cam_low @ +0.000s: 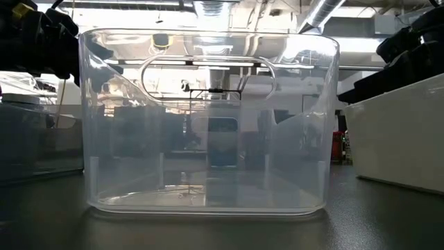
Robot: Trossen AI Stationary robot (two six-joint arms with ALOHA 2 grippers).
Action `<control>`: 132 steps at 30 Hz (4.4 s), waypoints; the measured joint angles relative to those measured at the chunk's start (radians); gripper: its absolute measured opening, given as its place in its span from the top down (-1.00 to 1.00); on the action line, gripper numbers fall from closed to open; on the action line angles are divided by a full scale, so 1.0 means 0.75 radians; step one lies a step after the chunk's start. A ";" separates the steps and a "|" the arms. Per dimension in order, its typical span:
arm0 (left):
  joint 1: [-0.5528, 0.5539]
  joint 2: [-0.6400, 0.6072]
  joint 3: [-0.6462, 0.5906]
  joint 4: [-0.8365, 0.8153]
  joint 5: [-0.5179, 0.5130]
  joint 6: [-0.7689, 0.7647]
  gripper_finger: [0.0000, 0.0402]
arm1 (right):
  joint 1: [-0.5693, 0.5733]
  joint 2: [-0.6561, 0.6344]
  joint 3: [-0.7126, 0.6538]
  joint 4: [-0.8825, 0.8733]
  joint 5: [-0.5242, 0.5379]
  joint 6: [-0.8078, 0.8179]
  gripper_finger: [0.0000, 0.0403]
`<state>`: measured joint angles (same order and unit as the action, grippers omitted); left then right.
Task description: Sort spices by type
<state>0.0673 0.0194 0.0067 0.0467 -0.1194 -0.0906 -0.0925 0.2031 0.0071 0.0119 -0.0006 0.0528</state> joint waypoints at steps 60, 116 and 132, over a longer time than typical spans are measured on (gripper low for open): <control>0.000 0.012 0.053 0.041 -0.365 -0.076 -0.39 | 0.000 0.000 0.000 0.000 0.000 0.000 -0.80; 0.197 0.980 1.466 -1.534 -0.231 -0.298 -0.39 | 0.000 0.000 0.000 0.000 0.000 0.000 -0.80; -0.274 1.150 1.559 -1.962 -0.151 -0.536 -0.39 | 0.000 0.000 0.000 0.000 0.000 0.000 -0.80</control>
<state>-0.1379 0.8816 1.1759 -1.4250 -0.2328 -0.4930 -0.0924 0.2031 0.0071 0.0120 -0.0006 0.0528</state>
